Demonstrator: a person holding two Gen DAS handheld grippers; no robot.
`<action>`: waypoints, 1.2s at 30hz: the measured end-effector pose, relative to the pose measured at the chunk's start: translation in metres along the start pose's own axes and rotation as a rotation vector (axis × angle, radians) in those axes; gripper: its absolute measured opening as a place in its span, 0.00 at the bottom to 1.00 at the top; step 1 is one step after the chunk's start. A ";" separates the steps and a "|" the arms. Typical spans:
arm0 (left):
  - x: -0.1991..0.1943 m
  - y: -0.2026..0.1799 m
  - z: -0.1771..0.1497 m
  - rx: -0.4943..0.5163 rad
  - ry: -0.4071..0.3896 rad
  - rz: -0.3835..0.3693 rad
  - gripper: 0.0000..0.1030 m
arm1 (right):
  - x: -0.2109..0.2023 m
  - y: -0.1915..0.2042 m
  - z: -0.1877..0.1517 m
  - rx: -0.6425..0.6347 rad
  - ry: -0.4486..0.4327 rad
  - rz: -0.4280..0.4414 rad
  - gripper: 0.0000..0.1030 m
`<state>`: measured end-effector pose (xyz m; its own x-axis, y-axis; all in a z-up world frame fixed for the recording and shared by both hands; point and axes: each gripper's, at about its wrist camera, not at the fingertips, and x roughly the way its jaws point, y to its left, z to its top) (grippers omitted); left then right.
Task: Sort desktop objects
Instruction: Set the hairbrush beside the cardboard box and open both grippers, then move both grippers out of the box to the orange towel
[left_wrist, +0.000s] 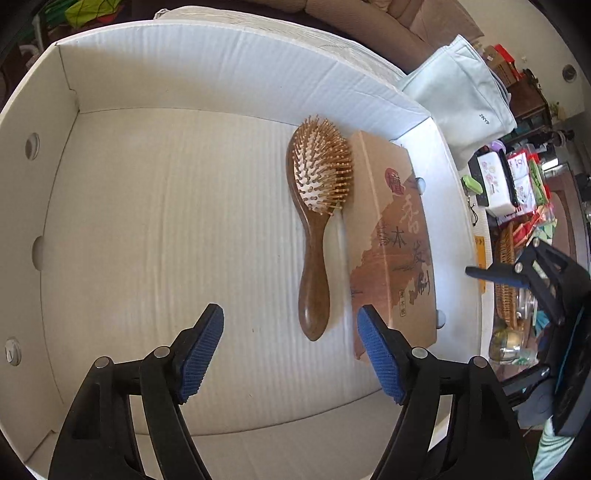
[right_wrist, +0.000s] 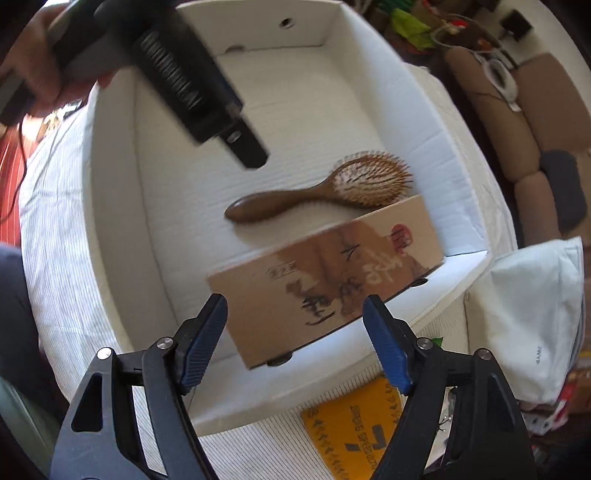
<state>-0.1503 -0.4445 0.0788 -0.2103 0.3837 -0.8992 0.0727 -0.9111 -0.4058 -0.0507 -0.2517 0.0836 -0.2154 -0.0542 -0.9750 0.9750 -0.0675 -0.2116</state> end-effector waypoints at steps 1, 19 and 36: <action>0.004 -0.003 -0.001 0.000 0.000 0.003 0.78 | 0.005 0.006 -0.001 -0.024 0.017 -0.001 0.72; 0.041 -0.031 0.000 -0.007 0.034 -0.007 0.81 | 0.042 -0.024 0.000 -0.046 0.150 0.015 0.92; 0.082 -0.062 0.013 -0.044 0.069 -0.070 0.83 | -0.068 -0.071 -0.091 0.316 -0.183 0.131 0.94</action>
<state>-0.1845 -0.3584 0.0324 -0.1485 0.4568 -0.8771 0.1029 -0.8750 -0.4731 -0.1001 -0.1522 0.1587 -0.1242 -0.2575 -0.9583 0.9361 -0.3506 -0.0271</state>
